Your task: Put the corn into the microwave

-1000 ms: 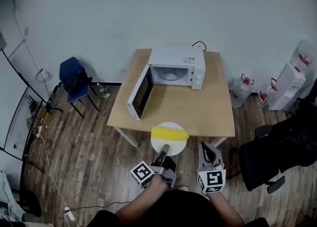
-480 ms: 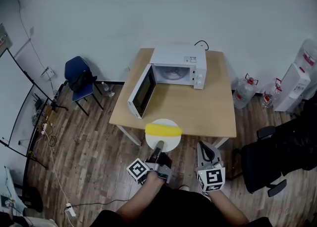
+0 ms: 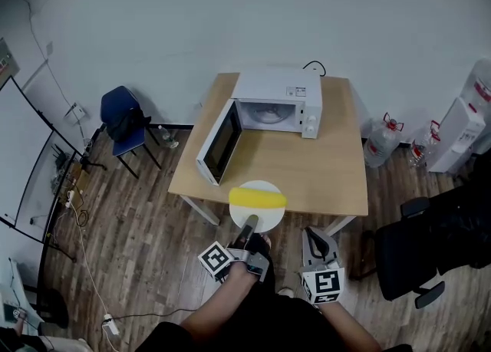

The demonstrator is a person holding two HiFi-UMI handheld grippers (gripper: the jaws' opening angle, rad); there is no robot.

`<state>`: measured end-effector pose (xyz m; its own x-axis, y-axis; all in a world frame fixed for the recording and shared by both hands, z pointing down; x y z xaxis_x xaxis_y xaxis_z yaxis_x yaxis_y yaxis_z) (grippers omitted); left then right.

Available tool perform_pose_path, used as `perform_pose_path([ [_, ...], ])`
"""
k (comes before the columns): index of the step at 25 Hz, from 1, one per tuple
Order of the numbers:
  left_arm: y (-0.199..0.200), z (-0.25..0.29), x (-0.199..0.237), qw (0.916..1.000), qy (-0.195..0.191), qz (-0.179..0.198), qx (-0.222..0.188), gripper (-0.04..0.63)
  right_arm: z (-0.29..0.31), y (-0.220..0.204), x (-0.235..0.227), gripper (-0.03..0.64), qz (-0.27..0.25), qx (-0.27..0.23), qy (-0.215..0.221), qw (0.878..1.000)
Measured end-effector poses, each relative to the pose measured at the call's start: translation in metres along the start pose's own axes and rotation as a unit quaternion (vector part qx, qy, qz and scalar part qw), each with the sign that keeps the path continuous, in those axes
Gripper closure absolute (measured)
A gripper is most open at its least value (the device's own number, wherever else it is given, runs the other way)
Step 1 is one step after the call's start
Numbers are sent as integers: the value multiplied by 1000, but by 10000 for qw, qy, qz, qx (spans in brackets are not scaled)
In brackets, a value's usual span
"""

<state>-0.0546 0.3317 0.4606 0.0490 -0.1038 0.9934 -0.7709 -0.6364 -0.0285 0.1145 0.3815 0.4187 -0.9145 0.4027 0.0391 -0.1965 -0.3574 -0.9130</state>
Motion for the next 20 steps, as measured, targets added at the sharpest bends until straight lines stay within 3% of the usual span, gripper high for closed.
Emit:
perform_pose_path([
  [9, 24, 57, 27, 9994, -5, -210, 284, 565, 34, 12, -54, 557, -23, 121, -491, 9987],
  [16, 65, 94, 51, 9988, 265, -300, 293, 565, 94, 41, -78, 557, 79, -3, -340, 9994],
  [20, 95, 121, 55, 9989, 285, -101, 358, 565, 134, 60, -88, 557, 105, 94, -353, 9993],
])
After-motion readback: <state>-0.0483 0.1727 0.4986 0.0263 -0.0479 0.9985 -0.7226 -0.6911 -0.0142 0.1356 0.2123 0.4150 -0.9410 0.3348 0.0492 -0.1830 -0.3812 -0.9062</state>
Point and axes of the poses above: the fingertips, and each gripper's own axes: z forward along the fingers, x to its left, y out of its top, the point moved 3 cm from there along -z, backward along the fingers, and after that the axes turned 15 degrees about x, right-handed, at the moved point
